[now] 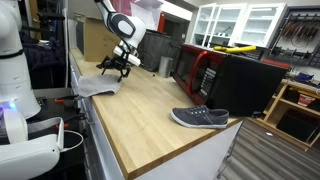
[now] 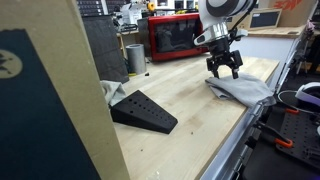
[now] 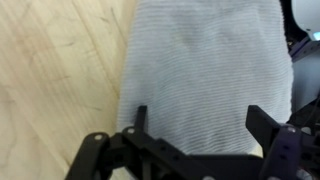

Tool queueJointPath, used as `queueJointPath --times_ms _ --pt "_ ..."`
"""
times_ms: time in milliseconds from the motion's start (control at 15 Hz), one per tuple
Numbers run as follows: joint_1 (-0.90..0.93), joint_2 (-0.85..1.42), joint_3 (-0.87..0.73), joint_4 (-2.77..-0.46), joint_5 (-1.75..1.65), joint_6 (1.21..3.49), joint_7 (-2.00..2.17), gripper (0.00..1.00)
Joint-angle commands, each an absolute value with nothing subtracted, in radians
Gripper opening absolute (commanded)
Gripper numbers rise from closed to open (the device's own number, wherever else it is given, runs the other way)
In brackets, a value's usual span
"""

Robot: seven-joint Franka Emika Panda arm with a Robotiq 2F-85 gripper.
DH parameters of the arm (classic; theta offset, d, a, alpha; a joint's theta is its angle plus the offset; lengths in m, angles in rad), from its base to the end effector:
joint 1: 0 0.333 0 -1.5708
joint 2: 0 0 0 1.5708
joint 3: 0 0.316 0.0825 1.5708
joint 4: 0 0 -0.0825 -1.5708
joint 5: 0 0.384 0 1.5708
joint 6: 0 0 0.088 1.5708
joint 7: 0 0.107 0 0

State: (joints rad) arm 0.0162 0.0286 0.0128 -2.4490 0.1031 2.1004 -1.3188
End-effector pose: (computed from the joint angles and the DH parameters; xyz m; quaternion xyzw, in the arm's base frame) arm 0.4354 0.0176 0.2632 -0.7877 -0.5857 0.1262 0.1437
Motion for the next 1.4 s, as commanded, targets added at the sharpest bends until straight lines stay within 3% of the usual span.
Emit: queueJointPath --times_ms 0,467,533,600,1267,1333 --pt "0.026 0.041 0.031 -2.469 0.112 2.239 -1.271 1.00" --pt "0.023 0.070 0.041 -2.509 0.078 2.369 -1.218 1.00" --pt "0.022 0.070 0.041 -2.514 0.074 2.375 -1.217 0.77" --pt "0.022 0.070 0.040 -2.517 0.069 2.375 -1.213 0.74" --pt "0.004 0.073 0.025 -2.482 0.100 2.370 -1.187 0.01" --pt "-0.004 0.082 0.017 -2.462 0.126 2.372 -1.173 0.00"
